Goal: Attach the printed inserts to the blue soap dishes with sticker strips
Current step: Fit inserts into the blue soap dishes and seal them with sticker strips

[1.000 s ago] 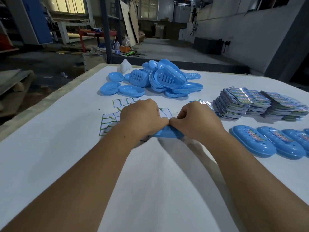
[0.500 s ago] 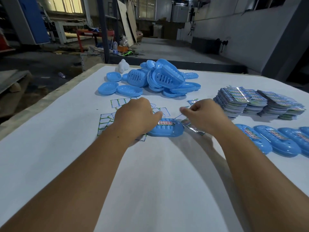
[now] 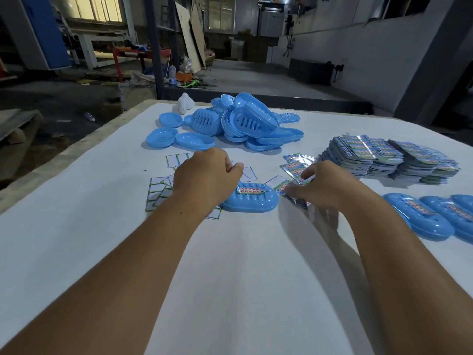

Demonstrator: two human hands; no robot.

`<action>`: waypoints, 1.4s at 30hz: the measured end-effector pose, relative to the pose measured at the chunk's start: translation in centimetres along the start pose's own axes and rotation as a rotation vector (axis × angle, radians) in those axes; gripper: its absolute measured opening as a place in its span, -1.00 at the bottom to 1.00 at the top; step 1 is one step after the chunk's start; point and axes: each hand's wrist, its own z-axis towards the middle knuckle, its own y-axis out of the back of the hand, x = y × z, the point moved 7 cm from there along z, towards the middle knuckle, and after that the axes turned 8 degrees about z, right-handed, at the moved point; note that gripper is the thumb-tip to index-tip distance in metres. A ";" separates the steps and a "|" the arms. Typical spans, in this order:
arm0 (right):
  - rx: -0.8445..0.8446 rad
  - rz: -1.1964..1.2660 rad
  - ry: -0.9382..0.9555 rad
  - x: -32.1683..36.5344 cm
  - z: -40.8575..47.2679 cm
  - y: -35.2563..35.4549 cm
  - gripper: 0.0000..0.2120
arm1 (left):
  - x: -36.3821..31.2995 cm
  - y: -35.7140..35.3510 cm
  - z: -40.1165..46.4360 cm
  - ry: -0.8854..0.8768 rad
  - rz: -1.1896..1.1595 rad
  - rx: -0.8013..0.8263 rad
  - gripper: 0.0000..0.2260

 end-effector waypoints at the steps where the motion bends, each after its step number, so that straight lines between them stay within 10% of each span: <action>1: 0.009 0.008 0.004 0.0 -0.2 0.0 -0.44 | -0.1 0.0 0.0 -0.004 -0.002 -0.001 -0.65; 8: 0.051 0.127 -0.003 -0.3 0.0 -0.1 -0.45 | -0.3 0.0 -0.2 -0.004 -0.029 -0.003 -0.68; 14: -0.029 0.292 0.145 0.9 0.2 0.5 -0.85 | -1.5 0.3 -0.8 -0.102 -0.219 -0.004 -0.82; 27: -0.059 0.767 0.502 5.0 -2.0 2.1 -0.61 | -3.7 1.9 -1.8 -0.320 -0.497 -0.038 -0.94; 33: -0.065 1.058 0.365 4.4 -1.6 1.9 -0.95 | -3.1 1.7 -1.3 -0.126 -0.926 0.099 -0.93; 42: -0.002 0.905 0.354 4.9 -1.1 0.1 -0.81 | -1.5 1.8 -0.7 0.033 -0.870 0.037 -0.81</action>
